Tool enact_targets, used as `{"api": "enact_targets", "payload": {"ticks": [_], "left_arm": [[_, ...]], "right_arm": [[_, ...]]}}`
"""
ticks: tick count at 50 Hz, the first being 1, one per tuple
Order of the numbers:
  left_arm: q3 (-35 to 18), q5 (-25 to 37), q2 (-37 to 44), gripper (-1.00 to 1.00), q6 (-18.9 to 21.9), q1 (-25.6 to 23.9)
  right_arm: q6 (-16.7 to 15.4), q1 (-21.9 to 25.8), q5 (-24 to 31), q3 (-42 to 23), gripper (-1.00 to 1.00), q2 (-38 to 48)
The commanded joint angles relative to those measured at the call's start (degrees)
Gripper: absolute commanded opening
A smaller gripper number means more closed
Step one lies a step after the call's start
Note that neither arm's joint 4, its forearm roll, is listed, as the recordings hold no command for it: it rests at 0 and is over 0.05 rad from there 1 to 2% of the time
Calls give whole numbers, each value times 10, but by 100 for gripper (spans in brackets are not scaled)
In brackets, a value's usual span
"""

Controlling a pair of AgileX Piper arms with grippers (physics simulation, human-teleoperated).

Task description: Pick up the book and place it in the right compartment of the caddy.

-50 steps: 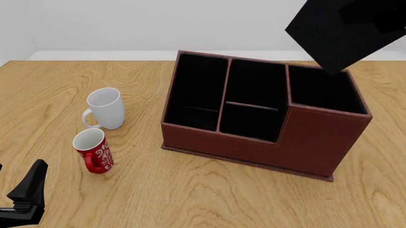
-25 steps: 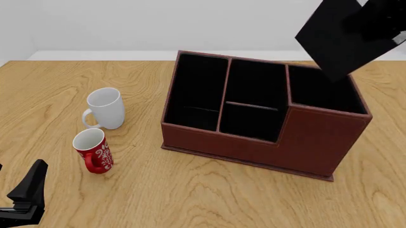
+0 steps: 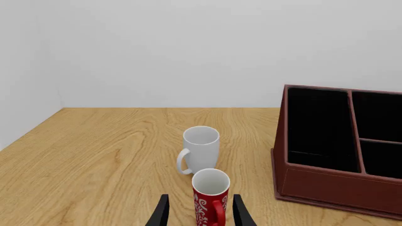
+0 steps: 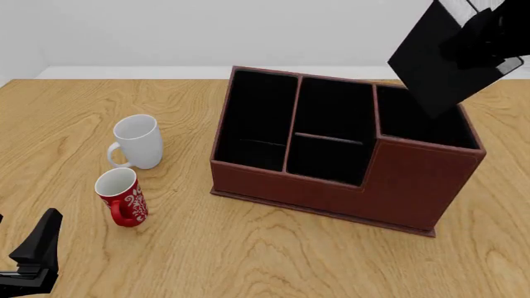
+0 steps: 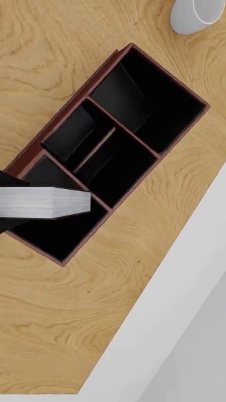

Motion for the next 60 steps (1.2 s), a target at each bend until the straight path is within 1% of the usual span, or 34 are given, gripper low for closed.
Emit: {"api": "enact_targets", "payload": {"ticks": [1, 4, 8, 9, 10, 12, 13, 14, 16, 17, 18, 21, 25, 32, 43, 44, 53, 55, 57, 58, 60], "left_arm": [[0, 0, 0, 100, 0, 0], [0, 0, 0, 100, 0, 0], [0, 0, 0, 100, 0, 0], [0, 0, 0, 100, 0, 0], [0, 0, 0, 100, 0, 0], [0, 0, 0, 100, 0, 0], [0, 0, 0, 100, 0, 0], [0, 0, 0, 100, 0, 0], [0, 0, 0, 100, 0, 0], [0, 0, 0, 100, 0, 0], [0, 0, 0, 100, 0, 0], [0, 0, 0, 100, 0, 0], [0, 0, 0, 100, 0, 0], [0, 0, 0, 100, 0, 0], [0, 0, 0, 100, 0, 0], [0, 0, 0, 100, 0, 0], [0, 0, 0, 100, 0, 0], [0, 0, 0, 100, 0, 0], [0, 0, 0, 100, 0, 0], [0, 0, 0, 100, 0, 0], [0, 0, 0, 100, 0, 0]], "right_arm": [[17, -11, -18, 10, -100, 2], [19, -14, -21, 14, -100, 2], [18, -18, -33, 35, -100, 0], [29, -15, -35, 31, -100, 0], [22, -16, -36, 38, -100, -1], [21, -19, -39, 39, -100, 1], [31, -16, -38, 34, -100, 1], [22, -18, -41, 44, -100, 2], [28, -19, -43, 38, -100, 5], [22, -20, -45, 46, -100, 5], [29, -20, -47, 40, -100, 6], [25, -21, -53, 51, -100, 7], [35, -20, -65, 64, -100, 8], [34, -27, -74, 78, -100, 9], [42, -33, -88, 106, -100, 9], [38, -37, -90, 109, -100, 10], [38, -47, -94, 119, -100, 12], [42, -47, -95, 118, -100, 11], [35, -54, -99, 126, -100, 13], [43, -51, -98, 122, -100, 12], [39, -55, -101, 129, -100, 13]]}}
